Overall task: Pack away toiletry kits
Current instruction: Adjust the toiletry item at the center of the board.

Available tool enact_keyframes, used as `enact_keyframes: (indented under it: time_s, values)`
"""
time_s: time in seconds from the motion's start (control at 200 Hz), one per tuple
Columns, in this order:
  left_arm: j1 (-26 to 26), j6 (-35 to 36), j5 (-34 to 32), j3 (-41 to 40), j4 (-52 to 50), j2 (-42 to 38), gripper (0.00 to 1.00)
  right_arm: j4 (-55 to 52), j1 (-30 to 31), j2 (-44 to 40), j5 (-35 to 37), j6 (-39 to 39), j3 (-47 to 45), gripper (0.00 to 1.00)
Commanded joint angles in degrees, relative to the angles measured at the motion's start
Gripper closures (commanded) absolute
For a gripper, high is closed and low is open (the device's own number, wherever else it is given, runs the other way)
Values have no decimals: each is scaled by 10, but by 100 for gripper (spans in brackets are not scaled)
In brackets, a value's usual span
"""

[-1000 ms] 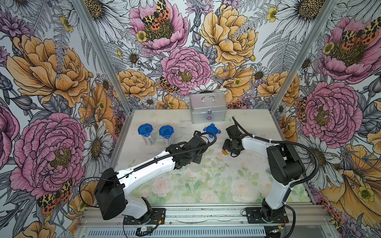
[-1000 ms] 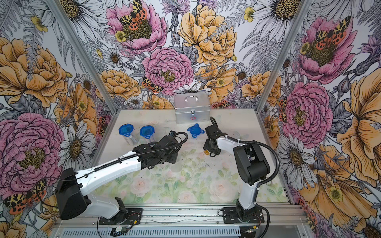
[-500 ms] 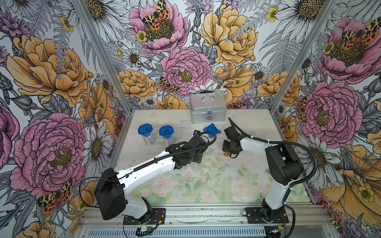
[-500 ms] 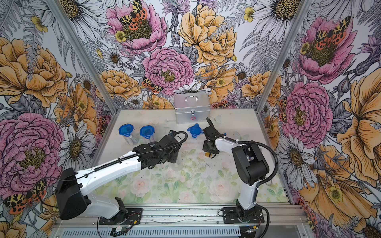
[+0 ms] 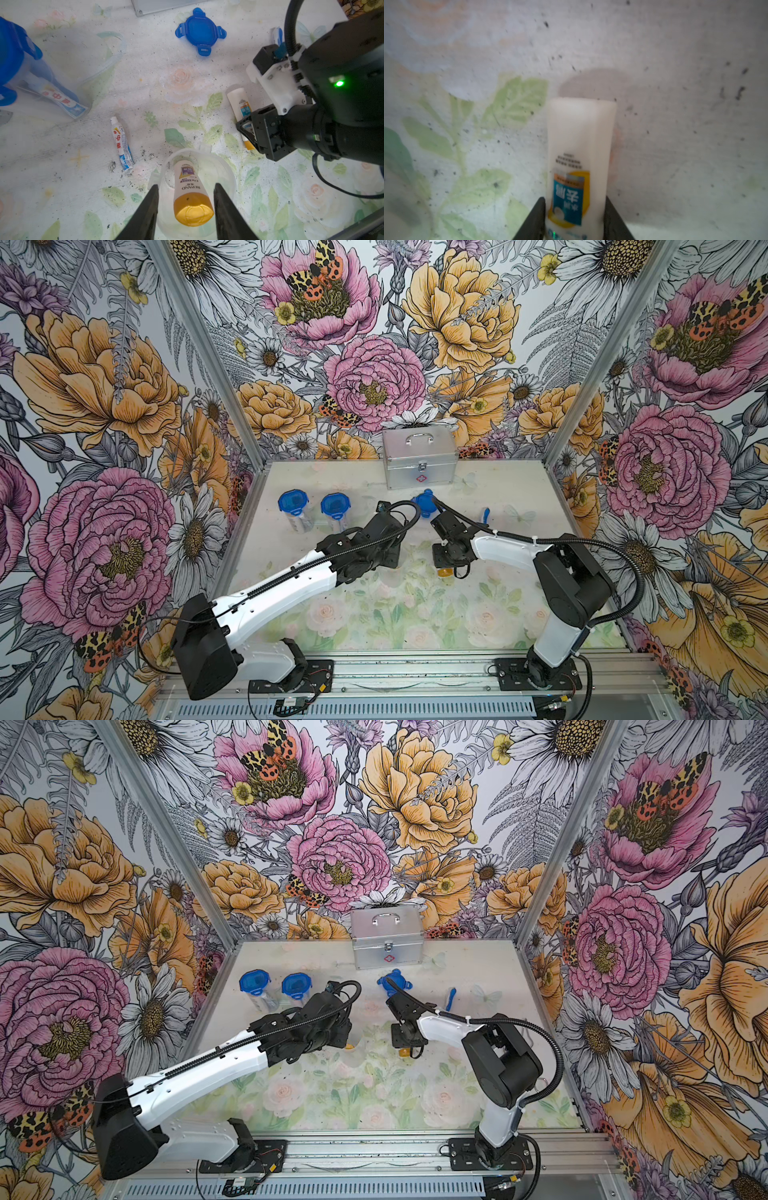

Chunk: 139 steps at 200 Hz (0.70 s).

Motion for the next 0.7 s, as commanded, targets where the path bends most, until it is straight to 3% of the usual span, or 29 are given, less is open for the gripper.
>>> enact_keyframes:
  time_s: [0.0,0.155,0.52,0.69]
  values:
    - [18,-11,24,-7,7,-37,48,-58,-6,-23,24,-3,-14,40]
    - [41,-11,39,-7,4,-68,40,-75,-22,-32,33,-4,-30,30]
    - [52,-2,68,17,-2,-72,39,-99,-98,-88,49,-14,-46,31]
    - [50,-3,69,20,-2,-70,39,-98,-99,-112,6,16,-40,32]
